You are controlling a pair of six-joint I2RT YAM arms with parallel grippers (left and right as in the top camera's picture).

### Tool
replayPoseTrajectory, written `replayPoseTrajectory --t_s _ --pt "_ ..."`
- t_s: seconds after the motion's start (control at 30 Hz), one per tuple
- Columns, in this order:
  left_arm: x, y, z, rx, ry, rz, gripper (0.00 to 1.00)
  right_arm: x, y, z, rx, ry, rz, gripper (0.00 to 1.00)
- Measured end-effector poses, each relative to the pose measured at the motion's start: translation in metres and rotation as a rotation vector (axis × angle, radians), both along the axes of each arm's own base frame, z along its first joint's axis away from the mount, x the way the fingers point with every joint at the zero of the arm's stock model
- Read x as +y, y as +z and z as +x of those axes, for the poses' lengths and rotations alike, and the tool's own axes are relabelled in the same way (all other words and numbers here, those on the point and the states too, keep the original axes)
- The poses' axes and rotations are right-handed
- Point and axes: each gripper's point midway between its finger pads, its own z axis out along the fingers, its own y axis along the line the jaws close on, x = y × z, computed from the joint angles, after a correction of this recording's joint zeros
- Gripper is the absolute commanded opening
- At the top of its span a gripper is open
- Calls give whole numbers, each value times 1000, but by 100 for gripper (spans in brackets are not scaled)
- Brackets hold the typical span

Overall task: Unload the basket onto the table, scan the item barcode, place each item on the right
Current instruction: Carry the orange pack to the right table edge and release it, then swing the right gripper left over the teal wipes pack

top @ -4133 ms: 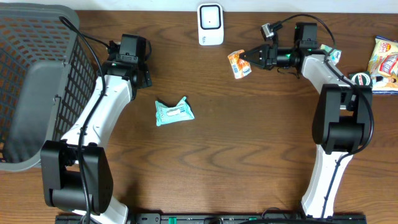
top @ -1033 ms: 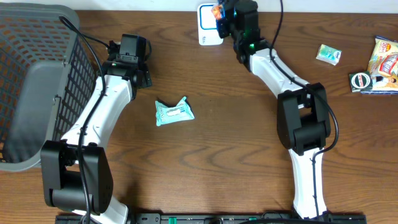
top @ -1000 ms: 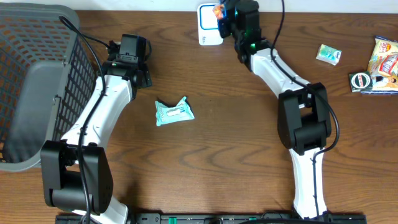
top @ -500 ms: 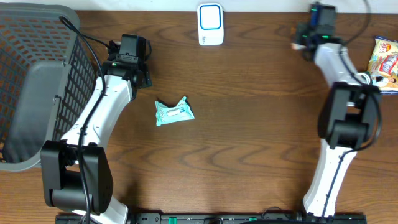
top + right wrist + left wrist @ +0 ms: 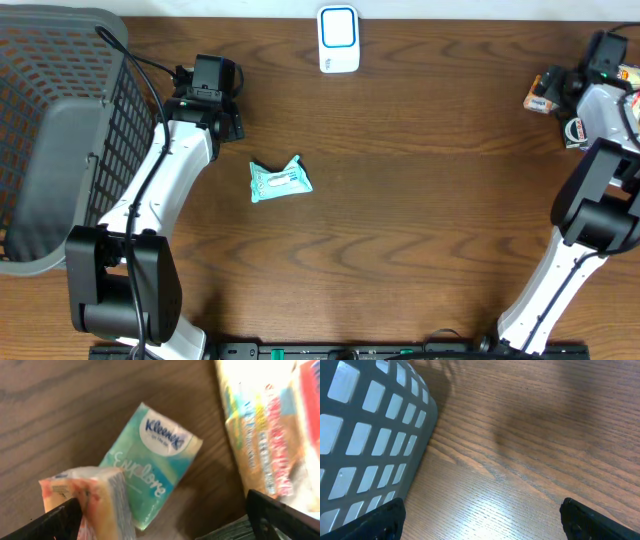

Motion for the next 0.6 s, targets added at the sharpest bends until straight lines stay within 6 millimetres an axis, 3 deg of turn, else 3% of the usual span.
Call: replayPoseTrajectory --t_s 0.1,0.27,0.47,0.6 --pt "0 0 0 0 0 0 98 18 -8 1 -15 55 83 99" --pt "0 0 0 0 0 0 98 70 -21 9 -49 192 244 99" --pt "0 0 0 0 0 0 98 130 -16 23 -75 329 326 99" --pt "0 0 0 0 0 0 98 151 -1 25 -90 374 338 99"
